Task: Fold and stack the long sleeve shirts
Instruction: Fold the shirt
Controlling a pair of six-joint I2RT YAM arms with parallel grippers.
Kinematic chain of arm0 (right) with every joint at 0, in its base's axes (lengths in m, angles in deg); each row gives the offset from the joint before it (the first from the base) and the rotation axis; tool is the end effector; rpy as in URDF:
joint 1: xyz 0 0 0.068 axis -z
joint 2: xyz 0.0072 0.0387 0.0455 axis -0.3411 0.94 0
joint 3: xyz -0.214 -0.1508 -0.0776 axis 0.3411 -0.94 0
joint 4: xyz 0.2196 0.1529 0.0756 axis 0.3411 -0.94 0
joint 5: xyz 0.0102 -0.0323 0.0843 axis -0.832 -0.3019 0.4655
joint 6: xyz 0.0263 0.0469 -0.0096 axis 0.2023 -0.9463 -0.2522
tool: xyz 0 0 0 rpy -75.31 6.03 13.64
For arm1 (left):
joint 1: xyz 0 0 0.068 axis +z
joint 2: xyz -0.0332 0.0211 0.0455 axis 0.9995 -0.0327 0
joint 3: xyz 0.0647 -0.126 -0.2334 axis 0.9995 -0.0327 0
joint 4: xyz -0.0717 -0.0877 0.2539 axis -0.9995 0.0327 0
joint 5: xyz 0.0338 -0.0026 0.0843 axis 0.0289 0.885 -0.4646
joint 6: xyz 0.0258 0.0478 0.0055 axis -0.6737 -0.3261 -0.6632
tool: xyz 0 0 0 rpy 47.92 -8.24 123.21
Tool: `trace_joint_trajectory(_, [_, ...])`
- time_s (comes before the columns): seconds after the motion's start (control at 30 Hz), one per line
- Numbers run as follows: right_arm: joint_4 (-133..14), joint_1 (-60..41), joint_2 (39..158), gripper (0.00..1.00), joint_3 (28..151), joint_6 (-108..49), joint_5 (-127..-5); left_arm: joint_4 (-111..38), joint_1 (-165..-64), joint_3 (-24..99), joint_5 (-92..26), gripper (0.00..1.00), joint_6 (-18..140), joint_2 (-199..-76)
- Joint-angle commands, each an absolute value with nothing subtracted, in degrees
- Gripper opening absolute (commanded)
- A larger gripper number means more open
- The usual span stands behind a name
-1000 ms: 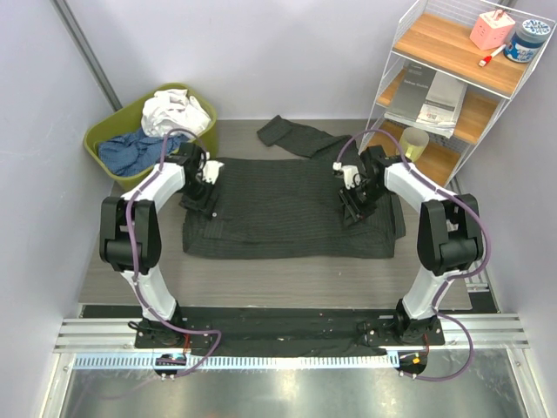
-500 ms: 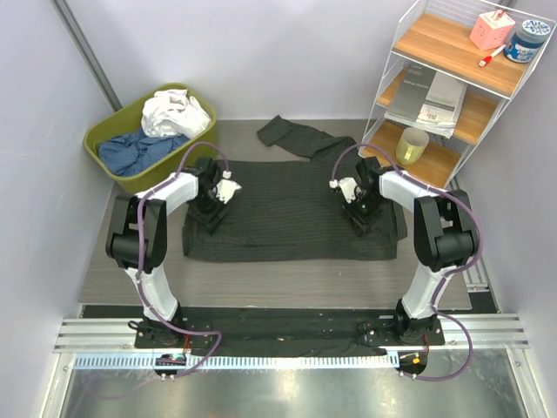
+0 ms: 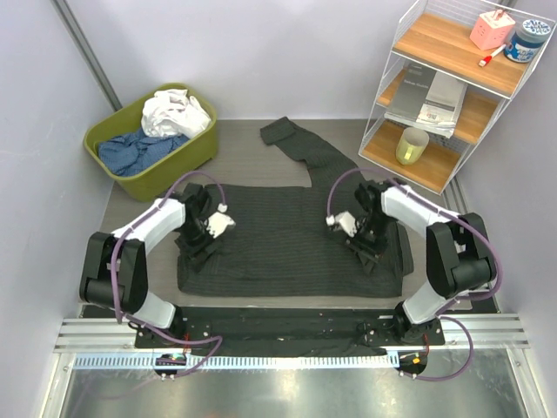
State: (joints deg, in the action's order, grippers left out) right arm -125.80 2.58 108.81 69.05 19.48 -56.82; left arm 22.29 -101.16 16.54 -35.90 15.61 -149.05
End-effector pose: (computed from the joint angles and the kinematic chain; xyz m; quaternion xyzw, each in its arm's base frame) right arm 0.2354 0.0847 0.1642 0.4722 -0.8622 -0.1647 0.0814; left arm 0.2421 -0.0596 0.1618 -0.3959 -0.9167 0.0519 0.0125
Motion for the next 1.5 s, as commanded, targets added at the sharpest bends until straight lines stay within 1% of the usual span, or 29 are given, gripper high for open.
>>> trace_joint_trajectory(0.0, [-128.10,7.37,110.65,0.39,82.44,19.23,-51.56,23.77,-100.87,26.30,-30.35,0.62,14.00,-147.90])
trace_joint_trajectory(0.07, [-126.09,9.65,115.49,0.39,88.14,17.13,-52.08,22.72,-100.87,30.87,-30.08,0.62,15.13,-150.28])
trace_joint_trajectory(0.1, [-125.29,10.36,116.72,0.39,89.92,16.25,-52.61,22.01,-100.78,32.71,-29.90,0.62,15.57,-153.51])
trace_joint_trajectory(0.13, [-124.42,10.97,117.96,0.39,91.76,15.54,-53.13,21.49,-100.70,36.56,-29.73,0.62,16.62,-154.85])
trace_joint_trajectory(0.2, [-121.08,13.26,121.74,0.39,97.65,11.60,-54.72,19.12,-100.52,40.79,-29.03,0.63,17.42,-158.53])
trace_joint_trajectory(0.23, [-119.94,14.31,123.31,0.39,102.20,10.63,-54.72,18.32,-100.52,44.99,-28.94,0.63,17.95,-160.12])
trace_joint_trajectory(0.37, [-114.84,16.78,128.33,0.38,108.73,5.87,-55.77,16.03,-100.17,55.12,-28.41,0.63,17.43,-167.42])
trace_joint_trajectory(0.43, [-110.38,16.78,130.35,0.35,109.53,2.80,-57.53,15.07,-99.91,59.68,-28.84,0.61,17.34,-171.54])
trace_joint_trajectory(0.53, [-105.27,16.69,132.90,0.28,110.33,-0.54,-61.39,13.58,-99.29,63.39,-28.41,0.60,17.34,-174.19])
trace_joint_trajectory(0.67, [-99.19,16.78,134.75,0.26,109.80,-2.12,-64.12,9.18,-98.33,64.19,-28.15,0.60,18.56,-176.21])
trace_joint_trajectory(0.93, [-89.87,16.78,137.92,0.30,110.06,-3.45,-66.59,4.43,-97.27,61.91,-28.32,0.61,19.88,-176.66])
trace_joint_trajectory(1.17, [-89.60,16.78,141.69,0.34,111.38,-3.89,-64.31,1.18,-95.78,60.68,-27.26,0.63,20.76,-176.75])
trace_joint_trajectory(1.3, [-89.43,16.78,143.10,0.34,110.94,-3.89,-63.78,0.30,-94.90,60.68,-26.57,0.63,20.15,-177.27])
trace_joint_trajectory(1.33, [-89.34,16.78,143.37,0.34,110.77,-3.80,-63.60,0.30,-94.46,60.85,-24.91,0.63,19.80,-177.54])
trace_joint_trajectory(1.37, [-89.34,16.78,143.54,0.33,110.59,-3.71,-63.42,0.91,-94.11,60.94,-23.41,0.63,18.06,-177.71])
trace_joint_trajectory(1.4, [-89.51,16.69,143.63,0.27,110.42,-3.28,-62.81,1.61,-93.84,61.64,-21.74,0.63,16.91,-178.06])
trace_joint_trajectory(1.47, [-89.86,16.78,143.37,0.19,109.72,-2.75,-61.67,5.02,-93.31,62.96,-17.34,0.63,12.62,-179.82])
